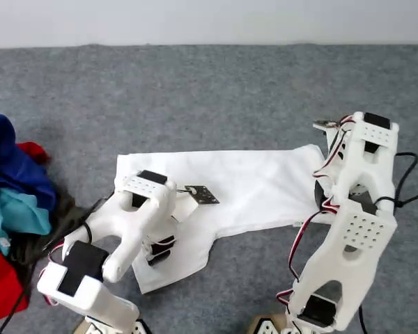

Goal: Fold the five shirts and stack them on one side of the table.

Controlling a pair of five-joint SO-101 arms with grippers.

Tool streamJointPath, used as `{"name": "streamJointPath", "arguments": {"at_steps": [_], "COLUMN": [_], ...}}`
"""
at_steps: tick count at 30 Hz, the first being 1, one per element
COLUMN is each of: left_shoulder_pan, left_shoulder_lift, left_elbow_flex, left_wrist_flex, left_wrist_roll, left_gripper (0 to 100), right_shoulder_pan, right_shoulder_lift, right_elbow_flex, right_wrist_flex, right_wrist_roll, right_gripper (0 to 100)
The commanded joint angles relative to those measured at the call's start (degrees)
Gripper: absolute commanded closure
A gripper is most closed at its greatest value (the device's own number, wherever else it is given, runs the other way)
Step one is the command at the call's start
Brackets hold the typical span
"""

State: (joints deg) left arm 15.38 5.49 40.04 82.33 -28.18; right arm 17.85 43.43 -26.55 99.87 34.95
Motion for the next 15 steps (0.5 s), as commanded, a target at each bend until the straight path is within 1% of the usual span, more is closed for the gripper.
{"name": "streamJointPath", "arguments": {"at_steps": [1, 6, 9, 12, 15], "left_shoulder_pan": [-0.26, 3.96, 4.04, -1.76, -12.92], "left_shoulder_lift": [-7.03, -21.1, -28.31, -34.02, -38.24], "left_elbow_flex": [-2.42, -4.62, -5.67, -6.9, -8.57], "left_wrist_flex": [4.57, 10.02, 13.45, 16.35, 17.41], "left_wrist_roll": [-0.53, -0.35, -0.26, -0.26, -0.53], "left_gripper": [99, 99, 99, 99, 98], "right_shoulder_pan": [0.75, -0.66, -2.33, -4.88, -8.22], "right_shoulder_lift": [-2.77, -10.07, -15.08, -21.05, -28.26], "right_elbow_flex": [-4.4, -4.48, -2.9, 1.32, 7.82], "right_wrist_flex": [2.86, 3.03, 3.03, 3.03, 2.95], "right_wrist_roll": [0.62, 0.44, 0.35, 0.35, 0.79], "right_gripper": [99.0, 99.0, 99.0, 99.0, 99.0]}}
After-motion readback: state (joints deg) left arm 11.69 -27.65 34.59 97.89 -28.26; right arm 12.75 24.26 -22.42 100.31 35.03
